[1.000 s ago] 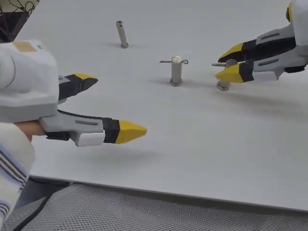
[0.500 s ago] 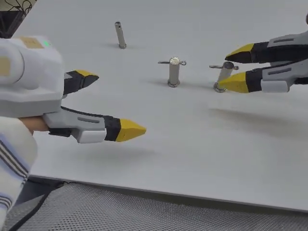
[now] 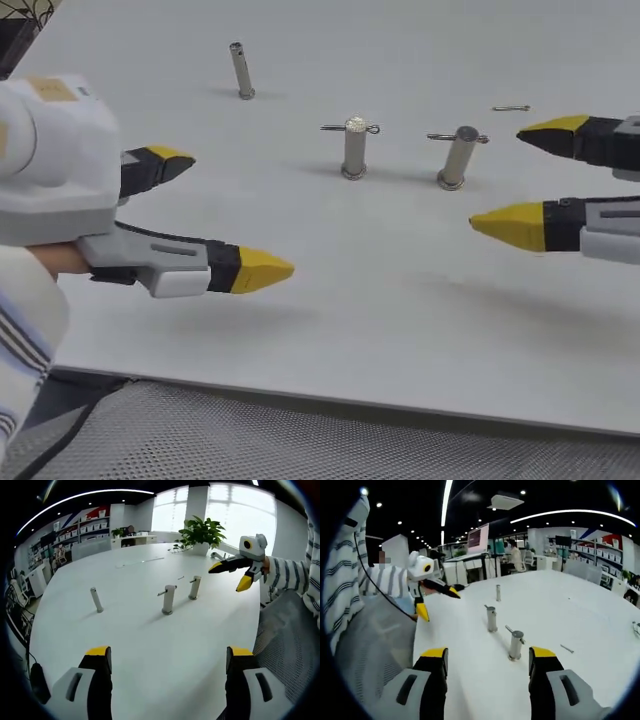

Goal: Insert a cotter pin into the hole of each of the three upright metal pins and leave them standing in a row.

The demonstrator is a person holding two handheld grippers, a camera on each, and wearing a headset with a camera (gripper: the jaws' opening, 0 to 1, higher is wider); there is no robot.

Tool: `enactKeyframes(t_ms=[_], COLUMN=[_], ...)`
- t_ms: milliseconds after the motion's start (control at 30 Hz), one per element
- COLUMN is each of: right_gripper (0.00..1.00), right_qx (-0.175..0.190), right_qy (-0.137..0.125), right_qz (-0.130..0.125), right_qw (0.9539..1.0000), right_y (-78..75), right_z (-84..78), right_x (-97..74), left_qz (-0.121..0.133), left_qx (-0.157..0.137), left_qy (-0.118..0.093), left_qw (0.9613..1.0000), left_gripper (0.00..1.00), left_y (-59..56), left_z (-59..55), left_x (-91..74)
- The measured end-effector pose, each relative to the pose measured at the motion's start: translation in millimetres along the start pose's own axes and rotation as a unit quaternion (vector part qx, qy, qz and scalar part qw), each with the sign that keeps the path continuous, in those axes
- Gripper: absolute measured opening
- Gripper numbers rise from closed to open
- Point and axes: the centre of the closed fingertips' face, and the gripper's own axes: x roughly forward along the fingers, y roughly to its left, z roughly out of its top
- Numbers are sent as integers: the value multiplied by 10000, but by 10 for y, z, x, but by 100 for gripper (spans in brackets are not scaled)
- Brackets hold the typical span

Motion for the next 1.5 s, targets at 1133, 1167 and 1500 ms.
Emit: enactKeyframes(t_ms=[1133, 1167, 1500], right_gripper=[100, 100, 99], right_qx=[571, 576, 680], right_qy=[270, 268, 245], right_qz=[-489, -495, -604], right_qw=[9968, 9968, 9956], right_y=[236, 233, 232], right_z=[-187, -181, -162], right_x=[-151, -154, -212], left_qz=[278, 293, 241], left_qx=[92, 93, 213], left_qy=[57, 54, 118], left_qw=[9996, 9995, 9994], left_gripper=[89, 88, 74], left_y=[523, 547, 869], left_z=[113, 125, 187], left_x=[155, 163, 392])
